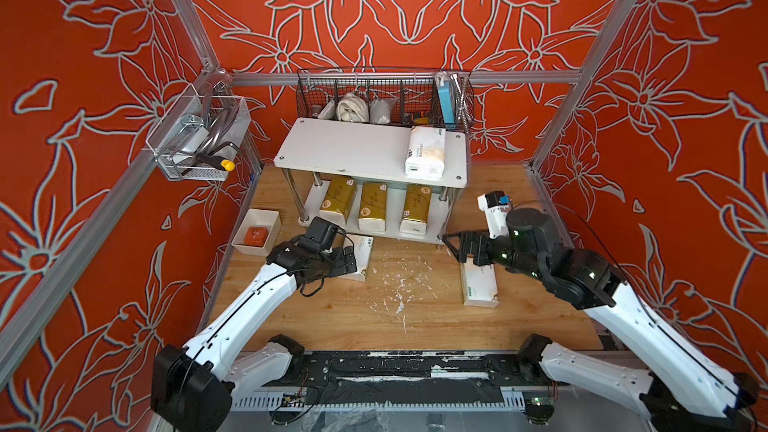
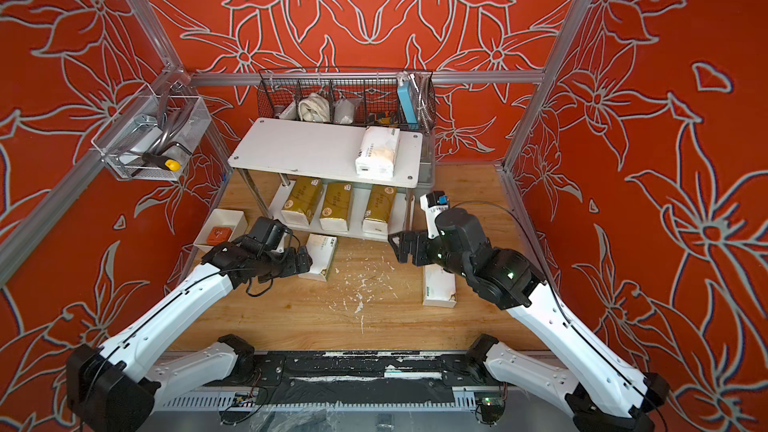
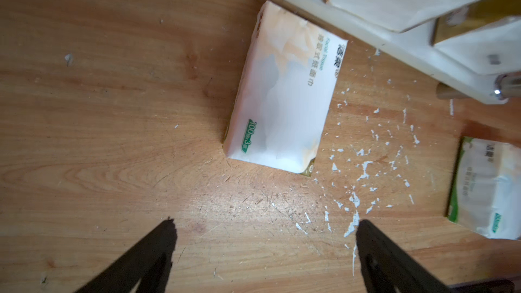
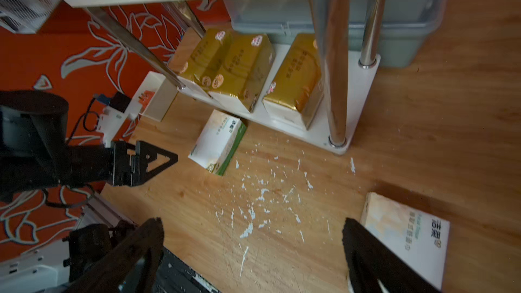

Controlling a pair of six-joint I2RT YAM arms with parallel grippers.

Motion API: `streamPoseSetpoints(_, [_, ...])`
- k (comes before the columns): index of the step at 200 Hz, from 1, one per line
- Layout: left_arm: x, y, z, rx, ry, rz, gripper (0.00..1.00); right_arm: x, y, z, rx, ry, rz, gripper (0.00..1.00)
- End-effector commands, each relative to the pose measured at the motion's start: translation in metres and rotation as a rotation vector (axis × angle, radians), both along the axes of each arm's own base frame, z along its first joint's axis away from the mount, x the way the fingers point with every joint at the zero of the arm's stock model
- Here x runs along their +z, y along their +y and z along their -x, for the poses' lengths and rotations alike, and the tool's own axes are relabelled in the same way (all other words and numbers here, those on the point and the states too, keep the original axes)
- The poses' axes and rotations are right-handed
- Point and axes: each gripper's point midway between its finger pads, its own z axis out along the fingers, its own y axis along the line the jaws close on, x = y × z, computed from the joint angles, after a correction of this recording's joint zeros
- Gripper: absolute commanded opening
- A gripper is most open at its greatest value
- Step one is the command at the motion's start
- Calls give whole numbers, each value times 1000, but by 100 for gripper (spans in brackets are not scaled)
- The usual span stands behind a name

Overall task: Place the tissue boxes on the shelf by color
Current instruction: Pick up the box of tissues from the center of the board.

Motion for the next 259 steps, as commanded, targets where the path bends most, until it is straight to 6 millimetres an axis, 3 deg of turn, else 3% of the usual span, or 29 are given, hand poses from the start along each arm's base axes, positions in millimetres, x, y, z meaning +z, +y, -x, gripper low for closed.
streamPoseSetpoints(1, [-10,-4,-6,-31,16,-32,99,-18,6,13,27,40,-40,99])
streamPoseSetpoints(53, [-38,-16,-23,-119,100,-107,99,-48,21,32,68,24,24,99])
streamPoseSetpoints(99, [-42,-22,-36,-211,98,-150,99,-72,36,41,98,48,64,99])
streamPoseSetpoints(259, [-81,-27,-41,-264,196,-182,99,-75,35,36,68,25,74,99])
